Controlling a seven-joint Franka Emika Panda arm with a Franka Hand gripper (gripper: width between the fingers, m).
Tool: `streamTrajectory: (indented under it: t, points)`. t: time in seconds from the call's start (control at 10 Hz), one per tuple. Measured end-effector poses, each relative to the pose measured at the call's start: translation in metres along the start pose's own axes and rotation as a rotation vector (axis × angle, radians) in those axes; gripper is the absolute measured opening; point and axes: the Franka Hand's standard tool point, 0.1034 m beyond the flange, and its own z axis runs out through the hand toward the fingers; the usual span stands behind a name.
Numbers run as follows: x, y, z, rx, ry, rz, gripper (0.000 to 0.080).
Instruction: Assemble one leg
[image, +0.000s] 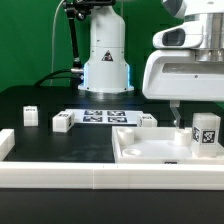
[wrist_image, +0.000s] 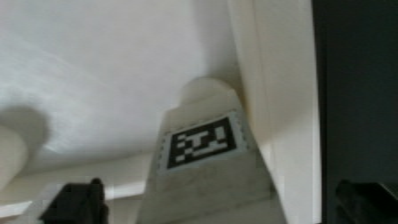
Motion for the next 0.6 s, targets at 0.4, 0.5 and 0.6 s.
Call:
streamTrajectory:
  t: [0.4,0.5,0.6]
  points:
    - [0.0004,0.0007,0.0,-0.001,0.001,-0.055,0.0524]
    - [0.0004,0.0007,0.0,-0.002,0.001,-0.055,0.0385]
    - [0.0004,0.0007,-0.0001,-0.001,0.001,-0.055,0.0291]
